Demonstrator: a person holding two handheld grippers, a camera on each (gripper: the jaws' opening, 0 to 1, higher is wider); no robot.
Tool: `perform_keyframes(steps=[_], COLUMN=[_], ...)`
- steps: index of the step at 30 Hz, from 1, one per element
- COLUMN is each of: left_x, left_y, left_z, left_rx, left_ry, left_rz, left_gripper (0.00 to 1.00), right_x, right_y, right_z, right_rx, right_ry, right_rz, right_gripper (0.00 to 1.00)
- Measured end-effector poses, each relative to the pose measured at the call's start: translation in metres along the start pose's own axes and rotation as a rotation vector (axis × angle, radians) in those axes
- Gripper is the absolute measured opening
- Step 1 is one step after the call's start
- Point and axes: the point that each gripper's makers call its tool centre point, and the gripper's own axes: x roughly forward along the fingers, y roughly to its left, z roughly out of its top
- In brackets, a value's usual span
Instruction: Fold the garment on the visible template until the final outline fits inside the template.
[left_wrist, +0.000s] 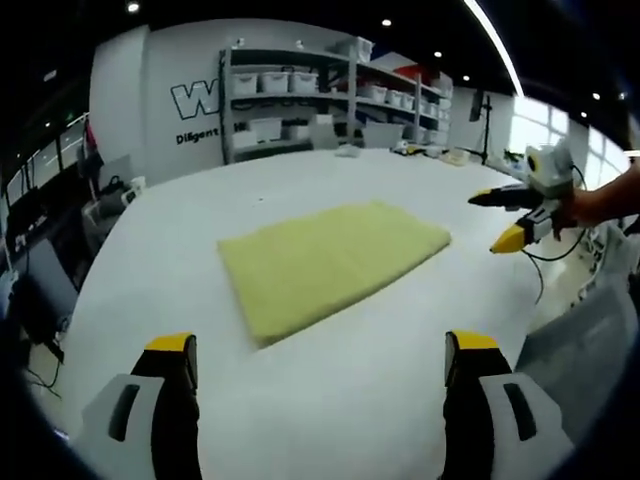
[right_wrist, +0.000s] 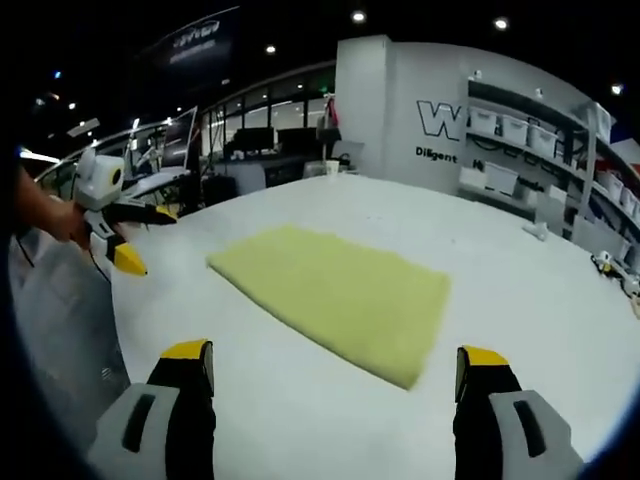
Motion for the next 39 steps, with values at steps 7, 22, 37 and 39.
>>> perform_keyframes(steps=[7,22,37,39], left_x=[0.000,0.000,0.001,0.000], left_y=[0.007,0.008,0.007,0.004], left_z=[-0.004,-0.004,-0.002,0.002], left_rx=[-0.025,-0.023,-0.003,0.010], left_ry=[0.013,0.014,0.020,0.013], left_rz=[0.021,0.027,0.013,-0.004], left_gripper=[0.99,0.99,0.99,0.99], right_x=[0.000,-0.001,-0.002,-0.005], right_y=[-0.003,-0.012,-0.013,-0.014], right_z=[-0.009,-0.012,-0.011,-0.009], right_rx=[0.005,0.003,-0.008,-0.010], right_ry=[0.026,0.039,0.048,0.042], right_rz=[0.005,-0.002,0.003,0.000], right_gripper=[0.99,0.99,0.99,0.99])
